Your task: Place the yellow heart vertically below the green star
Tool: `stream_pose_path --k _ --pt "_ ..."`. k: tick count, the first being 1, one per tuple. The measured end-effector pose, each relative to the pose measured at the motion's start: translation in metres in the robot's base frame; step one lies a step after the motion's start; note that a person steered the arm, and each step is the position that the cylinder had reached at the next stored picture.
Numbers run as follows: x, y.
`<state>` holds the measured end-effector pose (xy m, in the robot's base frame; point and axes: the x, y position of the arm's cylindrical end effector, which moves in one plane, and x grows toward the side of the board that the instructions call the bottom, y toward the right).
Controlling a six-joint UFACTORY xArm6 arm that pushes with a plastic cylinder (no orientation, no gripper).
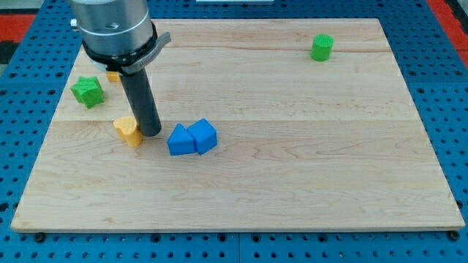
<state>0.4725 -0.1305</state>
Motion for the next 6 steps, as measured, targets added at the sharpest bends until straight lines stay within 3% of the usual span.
stream_pose_path --k 4,6 --pt "0.025 -0.059" --pt "0.017 -0.089"
